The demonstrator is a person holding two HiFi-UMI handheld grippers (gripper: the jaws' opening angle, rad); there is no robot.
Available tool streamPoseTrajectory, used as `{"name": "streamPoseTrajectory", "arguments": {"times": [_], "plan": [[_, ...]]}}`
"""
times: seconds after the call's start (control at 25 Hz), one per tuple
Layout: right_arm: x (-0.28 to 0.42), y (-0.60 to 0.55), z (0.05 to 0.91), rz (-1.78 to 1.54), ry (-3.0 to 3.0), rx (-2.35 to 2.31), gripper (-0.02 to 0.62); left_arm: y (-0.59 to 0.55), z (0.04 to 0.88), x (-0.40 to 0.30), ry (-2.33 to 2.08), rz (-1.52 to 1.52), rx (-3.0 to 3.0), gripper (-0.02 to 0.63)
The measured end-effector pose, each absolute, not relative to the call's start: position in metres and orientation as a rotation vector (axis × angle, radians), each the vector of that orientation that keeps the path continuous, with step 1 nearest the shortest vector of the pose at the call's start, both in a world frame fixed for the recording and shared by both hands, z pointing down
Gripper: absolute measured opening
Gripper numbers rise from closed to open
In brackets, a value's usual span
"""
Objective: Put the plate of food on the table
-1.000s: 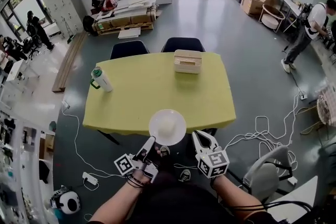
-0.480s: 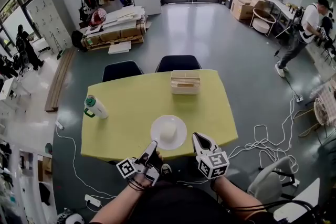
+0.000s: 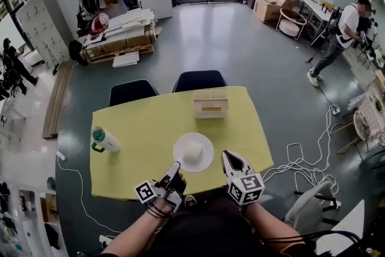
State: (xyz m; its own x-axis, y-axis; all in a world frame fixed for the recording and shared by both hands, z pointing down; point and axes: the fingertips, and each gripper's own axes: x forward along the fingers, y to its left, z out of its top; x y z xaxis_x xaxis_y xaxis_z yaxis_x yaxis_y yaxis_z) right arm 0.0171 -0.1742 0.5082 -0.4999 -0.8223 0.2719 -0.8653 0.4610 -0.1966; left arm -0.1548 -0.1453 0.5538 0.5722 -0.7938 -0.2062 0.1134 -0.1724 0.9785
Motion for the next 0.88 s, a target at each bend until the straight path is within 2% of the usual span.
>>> {"name": "streamPoseTrajectory", "arguments": {"times": [0.4,0.88], "plan": [[0.018,-0.205,0.516,0.485,-2.573,1.439,0.012,-0.172,0.574,-0.153,-0.626,-0.907,1.503,0.017],[0.055,-0.222,0.545,0.549,-2.521,1.432,0.012,-0.205,0.623,-0.133,-0.661,-0.925,1.462,0.017]]}}
